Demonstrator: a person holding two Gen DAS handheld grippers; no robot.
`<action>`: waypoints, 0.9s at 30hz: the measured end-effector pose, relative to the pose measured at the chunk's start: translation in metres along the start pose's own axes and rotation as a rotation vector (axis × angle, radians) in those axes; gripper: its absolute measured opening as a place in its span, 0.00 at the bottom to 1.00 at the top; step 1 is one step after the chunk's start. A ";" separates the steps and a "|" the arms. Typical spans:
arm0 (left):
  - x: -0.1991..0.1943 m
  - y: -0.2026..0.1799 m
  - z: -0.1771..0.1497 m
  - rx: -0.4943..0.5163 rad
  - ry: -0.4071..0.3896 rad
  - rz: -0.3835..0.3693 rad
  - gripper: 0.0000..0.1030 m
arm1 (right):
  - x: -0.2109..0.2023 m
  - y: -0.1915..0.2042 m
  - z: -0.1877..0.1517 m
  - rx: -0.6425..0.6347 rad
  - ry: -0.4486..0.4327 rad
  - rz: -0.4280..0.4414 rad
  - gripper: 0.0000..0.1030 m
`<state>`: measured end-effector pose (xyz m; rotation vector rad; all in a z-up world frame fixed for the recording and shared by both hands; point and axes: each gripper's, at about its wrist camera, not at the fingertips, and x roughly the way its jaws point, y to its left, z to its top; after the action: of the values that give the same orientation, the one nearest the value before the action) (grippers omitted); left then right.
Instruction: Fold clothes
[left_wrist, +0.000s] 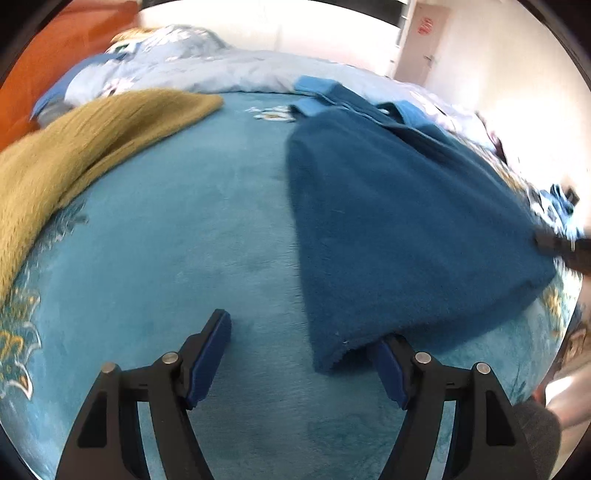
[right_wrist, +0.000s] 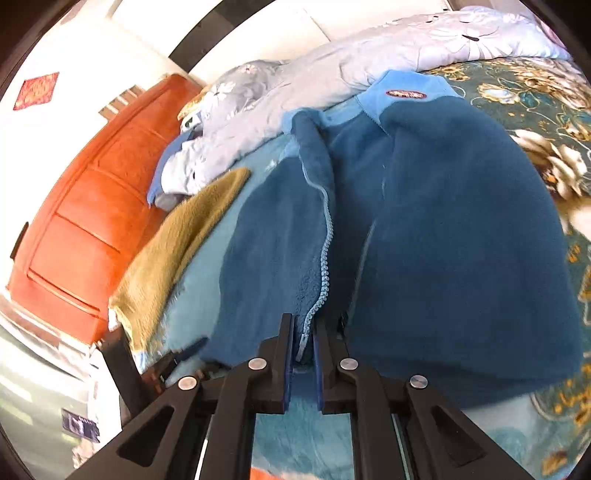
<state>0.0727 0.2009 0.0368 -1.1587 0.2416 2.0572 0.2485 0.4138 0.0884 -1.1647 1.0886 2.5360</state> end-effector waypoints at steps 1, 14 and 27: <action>-0.002 0.006 0.000 -0.028 -0.009 -0.001 0.72 | 0.003 -0.002 -0.006 0.000 0.018 -0.006 0.09; -0.009 0.025 -0.006 -0.084 -0.026 -0.022 0.72 | 0.052 -0.012 -0.021 -0.002 0.145 -0.092 0.12; -0.045 0.066 0.031 -0.219 -0.101 -0.167 0.72 | 0.034 0.000 0.034 -0.128 0.029 -0.218 0.53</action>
<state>0.0209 0.1464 0.0782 -1.1575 -0.1289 2.0225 0.2045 0.4310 0.0797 -1.2779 0.7662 2.4555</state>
